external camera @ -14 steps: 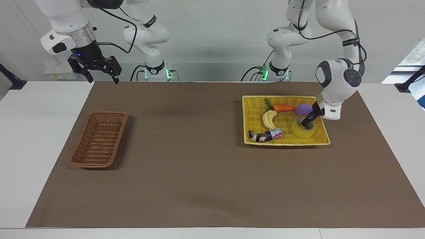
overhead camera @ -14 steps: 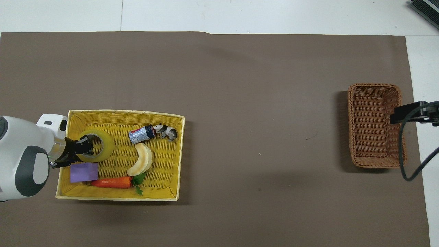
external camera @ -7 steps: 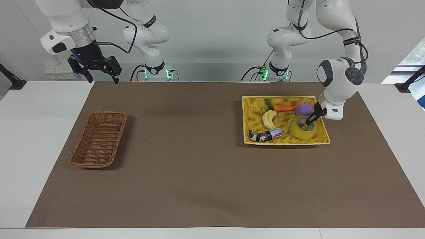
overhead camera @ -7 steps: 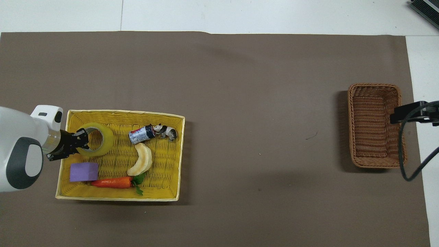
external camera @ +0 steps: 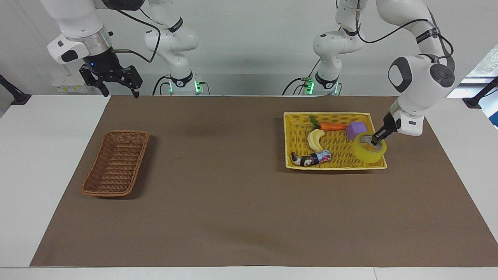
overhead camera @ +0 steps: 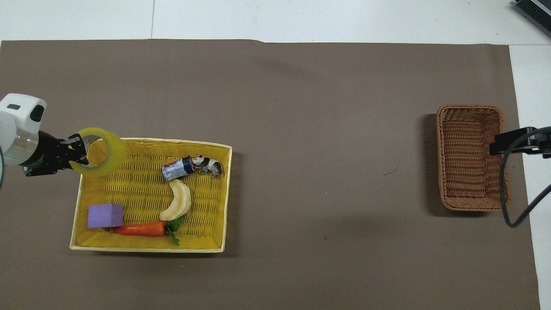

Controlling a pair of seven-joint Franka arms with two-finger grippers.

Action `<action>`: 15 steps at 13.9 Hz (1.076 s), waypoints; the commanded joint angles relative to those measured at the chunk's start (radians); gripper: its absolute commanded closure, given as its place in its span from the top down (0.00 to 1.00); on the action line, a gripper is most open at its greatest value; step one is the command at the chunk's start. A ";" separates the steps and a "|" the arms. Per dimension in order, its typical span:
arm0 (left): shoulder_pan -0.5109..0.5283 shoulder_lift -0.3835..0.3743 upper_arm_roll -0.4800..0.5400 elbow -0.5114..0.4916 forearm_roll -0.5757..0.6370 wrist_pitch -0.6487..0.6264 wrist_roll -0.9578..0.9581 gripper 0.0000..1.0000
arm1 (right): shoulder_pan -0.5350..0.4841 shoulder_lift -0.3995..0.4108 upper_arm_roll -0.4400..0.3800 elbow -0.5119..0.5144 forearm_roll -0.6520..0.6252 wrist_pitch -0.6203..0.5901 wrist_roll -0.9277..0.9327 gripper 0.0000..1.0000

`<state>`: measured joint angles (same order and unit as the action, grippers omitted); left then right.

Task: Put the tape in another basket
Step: 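Grasp the tape roll rim with the left gripper and lift it, then hold the tape with the left gripper while the right gripper reaches it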

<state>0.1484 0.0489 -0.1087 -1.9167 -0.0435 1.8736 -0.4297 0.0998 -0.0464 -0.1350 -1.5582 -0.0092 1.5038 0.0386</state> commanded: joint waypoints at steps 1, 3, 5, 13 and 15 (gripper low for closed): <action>0.000 0.054 0.007 0.113 -0.003 -0.086 0.075 0.00 | -0.003 -0.024 0.008 -0.017 0.023 -0.030 -0.016 1.00; 0.005 0.042 0.006 0.130 -0.003 -0.096 0.162 0.00 | -0.003 -0.023 0.006 -0.017 0.025 -0.028 -0.017 1.00; 0.006 0.032 0.006 0.163 -0.004 -0.116 0.285 0.00 | 0.011 -0.026 0.014 -0.026 0.025 -0.011 -0.037 1.00; -0.013 0.037 0.000 0.196 -0.006 -0.111 0.493 0.00 | 0.133 -0.009 0.029 -0.046 0.245 0.196 -0.085 1.00; -0.016 0.039 -0.006 0.202 -0.007 -0.131 0.493 0.00 | 0.156 0.006 0.029 -0.054 0.372 0.226 -0.054 1.00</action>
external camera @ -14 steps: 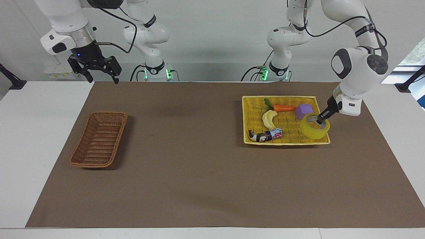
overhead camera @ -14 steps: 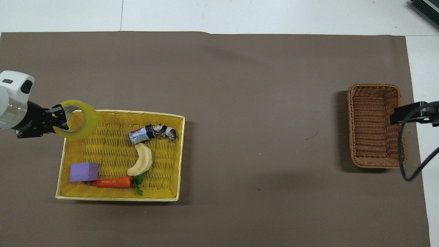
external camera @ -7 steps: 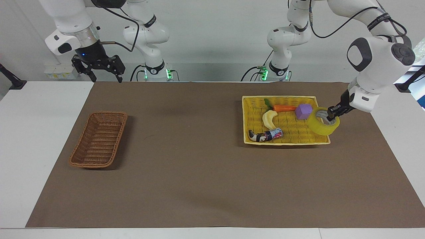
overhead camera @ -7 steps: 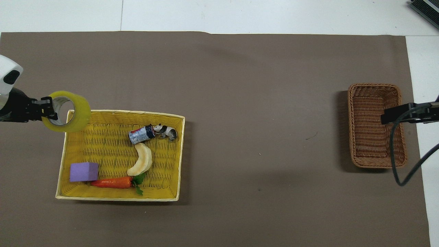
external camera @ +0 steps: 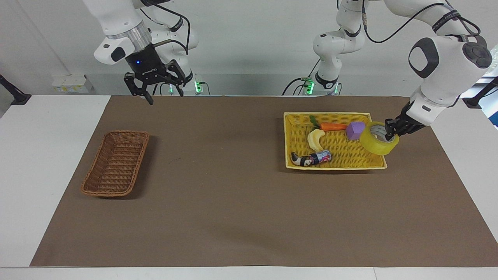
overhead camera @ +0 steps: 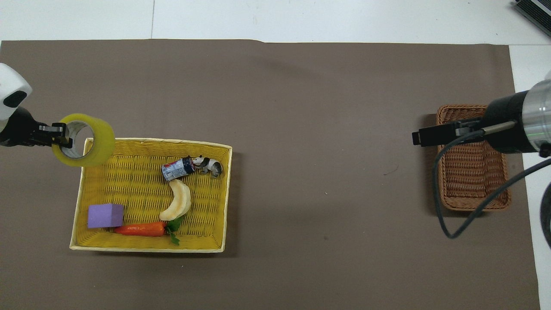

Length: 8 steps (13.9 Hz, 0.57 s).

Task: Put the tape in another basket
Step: 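Hold the tape with the left gripper while the right gripper reaches it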

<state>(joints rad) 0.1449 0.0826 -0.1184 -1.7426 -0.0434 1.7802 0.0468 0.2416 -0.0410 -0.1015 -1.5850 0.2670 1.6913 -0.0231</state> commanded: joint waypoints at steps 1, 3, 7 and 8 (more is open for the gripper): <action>-0.025 0.005 0.003 0.034 -0.009 -0.074 0.016 0.00 | 0.037 0.012 -0.003 -0.036 0.159 0.071 0.012 1.00; -0.037 0.000 -0.006 0.032 -0.013 -0.137 0.012 0.00 | 0.117 0.053 0.002 -0.038 0.205 0.143 0.035 1.00; -0.128 -0.017 -0.033 0.035 -0.013 -0.145 0.024 0.00 | 0.292 0.147 0.003 -0.038 0.282 0.341 0.136 1.00; -0.145 -0.021 -0.039 0.035 -0.036 -0.140 0.022 0.00 | 0.318 0.171 0.003 -0.038 0.285 0.381 0.141 1.00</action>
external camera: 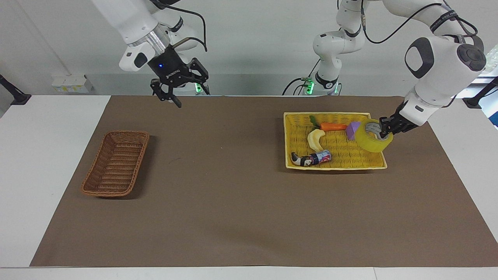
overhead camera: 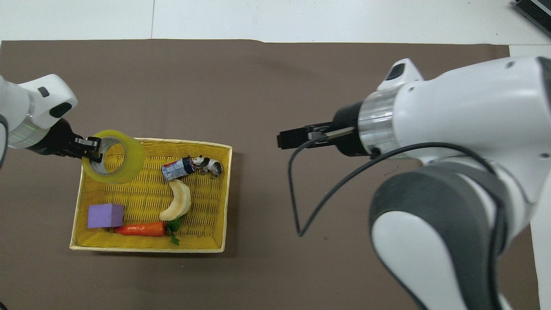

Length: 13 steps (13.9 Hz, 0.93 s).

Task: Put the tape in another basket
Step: 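Hold the tape with the left gripper while the right gripper reaches it, then carry the tape with the right gripper while the left gripper withdraws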

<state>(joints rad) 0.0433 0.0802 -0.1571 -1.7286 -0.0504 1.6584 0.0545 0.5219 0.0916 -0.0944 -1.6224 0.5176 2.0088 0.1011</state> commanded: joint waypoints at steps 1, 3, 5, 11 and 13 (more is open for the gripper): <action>-0.048 -0.020 -0.005 0.026 -0.136 -0.008 0.013 0.00 | 0.074 0.060 -0.004 -0.002 0.038 0.099 0.028 1.00; -0.039 -0.036 -0.006 0.027 -0.392 -0.022 0.013 0.00 | 0.140 0.071 -0.004 -0.045 0.074 0.186 0.096 1.00; -0.054 -0.043 -0.015 0.017 -0.425 -0.013 0.018 0.00 | 0.144 0.037 -0.002 -0.117 0.149 0.232 0.082 1.00; -0.097 -0.080 -0.042 -0.046 -0.480 0.086 0.018 0.00 | 0.130 0.042 -0.004 -0.109 0.304 0.283 0.077 1.00; -0.097 -0.105 -0.042 -0.087 -0.480 0.096 0.031 0.00 | 0.124 0.036 -0.004 -0.114 0.305 0.281 0.078 1.00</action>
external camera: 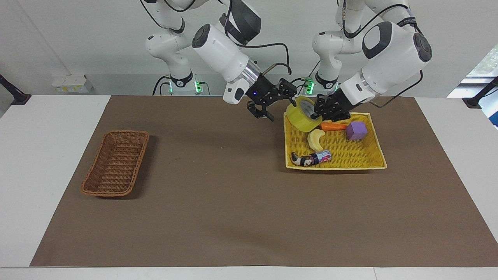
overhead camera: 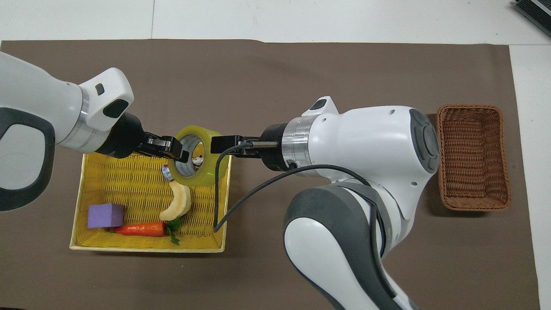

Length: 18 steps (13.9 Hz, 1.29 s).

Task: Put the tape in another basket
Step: 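Carry the tape with the right gripper while the left gripper withdraws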

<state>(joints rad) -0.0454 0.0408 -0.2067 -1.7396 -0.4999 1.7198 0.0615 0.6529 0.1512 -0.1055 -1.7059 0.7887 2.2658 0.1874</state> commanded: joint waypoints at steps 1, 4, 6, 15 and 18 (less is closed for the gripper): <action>-0.020 -0.071 0.004 -0.089 -0.031 0.058 0.024 0.00 | -0.007 -0.025 0.007 -0.032 0.033 0.024 -0.008 1.00; -0.103 -0.073 0.004 -0.092 -0.042 0.145 0.000 0.00 | -0.004 -0.016 0.007 -0.027 0.040 0.089 0.006 1.00; -0.125 -0.072 0.004 -0.086 -0.086 0.152 -0.093 0.00 | 0.002 -0.033 0.007 -0.056 0.034 0.083 -0.014 1.00; -0.123 -0.072 0.004 -0.078 -0.163 0.190 -0.127 0.00 | -0.021 -0.050 -0.003 -0.067 0.026 0.028 -0.077 0.00; -0.097 -0.070 0.006 -0.080 -0.195 0.193 -0.127 0.06 | -0.041 -0.061 -0.003 -0.064 0.026 -0.014 -0.075 0.00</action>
<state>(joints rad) -0.1655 -0.0056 -0.2061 -1.8047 -0.6587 1.8744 -0.0488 0.6337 0.1220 -0.1131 -1.7383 0.8042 2.2982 0.1359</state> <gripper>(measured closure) 0.775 0.419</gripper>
